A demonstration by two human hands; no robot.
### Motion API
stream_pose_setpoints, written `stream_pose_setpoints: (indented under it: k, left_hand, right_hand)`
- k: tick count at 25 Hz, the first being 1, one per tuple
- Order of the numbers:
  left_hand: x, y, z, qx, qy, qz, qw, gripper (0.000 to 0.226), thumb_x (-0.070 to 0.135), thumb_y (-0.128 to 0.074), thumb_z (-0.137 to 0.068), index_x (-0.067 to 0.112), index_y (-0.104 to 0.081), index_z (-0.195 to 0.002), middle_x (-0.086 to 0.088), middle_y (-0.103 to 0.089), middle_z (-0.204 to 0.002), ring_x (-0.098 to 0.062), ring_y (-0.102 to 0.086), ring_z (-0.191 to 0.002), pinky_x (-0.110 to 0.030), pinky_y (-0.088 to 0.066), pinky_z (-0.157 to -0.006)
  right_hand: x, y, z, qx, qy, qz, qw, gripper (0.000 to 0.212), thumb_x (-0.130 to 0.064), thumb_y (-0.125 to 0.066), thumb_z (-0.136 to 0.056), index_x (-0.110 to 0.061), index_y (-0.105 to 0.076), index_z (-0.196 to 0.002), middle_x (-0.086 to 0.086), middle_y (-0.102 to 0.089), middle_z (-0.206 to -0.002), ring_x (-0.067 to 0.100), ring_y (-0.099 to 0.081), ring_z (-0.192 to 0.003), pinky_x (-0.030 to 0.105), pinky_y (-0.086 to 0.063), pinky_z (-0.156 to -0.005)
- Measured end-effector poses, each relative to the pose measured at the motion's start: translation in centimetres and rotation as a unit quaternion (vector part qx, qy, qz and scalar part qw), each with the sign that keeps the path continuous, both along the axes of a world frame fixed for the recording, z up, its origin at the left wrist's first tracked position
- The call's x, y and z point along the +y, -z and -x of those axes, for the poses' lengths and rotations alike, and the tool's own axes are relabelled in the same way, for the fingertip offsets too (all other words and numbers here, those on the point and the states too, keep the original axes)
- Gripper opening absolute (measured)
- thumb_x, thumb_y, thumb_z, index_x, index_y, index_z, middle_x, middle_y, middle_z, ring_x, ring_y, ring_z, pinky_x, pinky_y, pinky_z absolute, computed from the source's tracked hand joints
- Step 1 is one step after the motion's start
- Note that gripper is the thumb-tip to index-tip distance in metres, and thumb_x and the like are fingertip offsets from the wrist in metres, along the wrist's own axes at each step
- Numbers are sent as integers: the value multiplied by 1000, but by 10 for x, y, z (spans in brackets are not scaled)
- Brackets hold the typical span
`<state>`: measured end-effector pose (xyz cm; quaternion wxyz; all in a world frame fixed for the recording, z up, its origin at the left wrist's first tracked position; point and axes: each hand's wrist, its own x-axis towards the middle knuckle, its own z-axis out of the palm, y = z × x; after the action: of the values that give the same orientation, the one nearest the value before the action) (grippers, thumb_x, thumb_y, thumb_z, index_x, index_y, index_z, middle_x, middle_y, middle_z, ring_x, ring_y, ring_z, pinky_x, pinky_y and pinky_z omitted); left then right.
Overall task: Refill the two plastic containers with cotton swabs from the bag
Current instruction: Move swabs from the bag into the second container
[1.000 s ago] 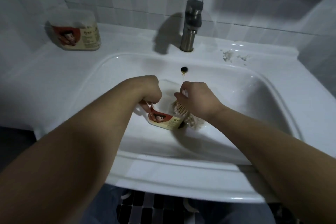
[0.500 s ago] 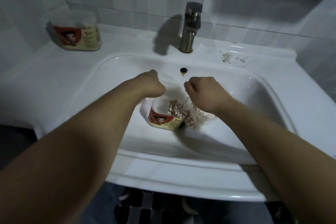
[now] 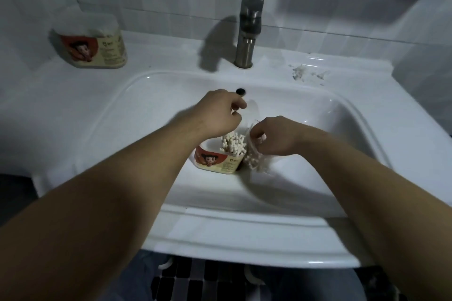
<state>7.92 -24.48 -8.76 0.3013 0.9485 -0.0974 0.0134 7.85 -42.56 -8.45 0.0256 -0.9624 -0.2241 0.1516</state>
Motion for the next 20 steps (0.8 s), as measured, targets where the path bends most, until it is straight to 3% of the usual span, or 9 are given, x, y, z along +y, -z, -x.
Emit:
stream_pose_setpoints:
  k: [6, 9, 11, 14, 17, 20]
  left_hand:
    - [-8, 8, 3, 39, 77, -14, 996, 35, 16, -61, -92, 29, -70, -124, 10, -68, -122, -6, -64, -105, -21, -48, -93]
    - [-10, 8, 4, 45, 92, -18, 995, 35, 16, -63, -92, 29, -70, -124, 12, -67, -118, -5, -64, -103, -14, -43, -84]
    - [-11, 7, 6, 48, 95, -20, 994, 32, 17, -65, -90, 30, -70, -119, 13, -68, -115, -5, -64, -102, -14, -45, -82]
    - [-11, 8, 6, 43, 94, -10, 995, 25, 17, -68, -87, 28, -66, -109, 13, -69, -109, -5, -65, -101, -20, -51, -85]
    - [-9, 8, 6, 38, 100, -18, 994, 20, 19, -70, -88, 33, -59, -99, 17, -63, -102, -4, -63, -100, -15, -47, -77]
    - [-10, 8, 5, 37, 107, -37, 993, 20, 20, -69, -87, 37, -59, -88, 19, -63, -96, -3, -63, -99, -17, -46, -76]
  right_hand:
    - [9, 6, -3, 63, -41, 96, 993, 19, -21, -53, -89, -15, -64, -103, 7, -68, -97, 26, -66, -87, 39, -56, -77]
    - [9, 5, -3, 69, -51, 90, 992, 10, -14, -53, -87, -20, -57, -93, 5, -67, -87, 20, -66, -72, 31, -50, -57]
    - [8, 1, -1, 72, -43, 59, 995, 14, -14, -52, -87, -28, -53, -86, 1, -65, -79, 18, -68, -64, 25, -47, -51]
    - [7, 2, 0, 43, -21, 20, 999, 20, -15, -51, -89, -32, -54, -79, 1, -66, -78, 21, -72, -65, 26, -52, -56]
    - [6, 2, 1, 58, -17, 53, 997, 24, -12, -43, -92, -16, -67, -93, 1, -68, -81, 18, -72, -65, 28, -57, -62]
    - [9, 3, 0, 39, -37, 76, 996, 21, -12, -46, -94, -17, -62, -82, 0, -62, -75, 20, -63, -68, 26, -49, -58]
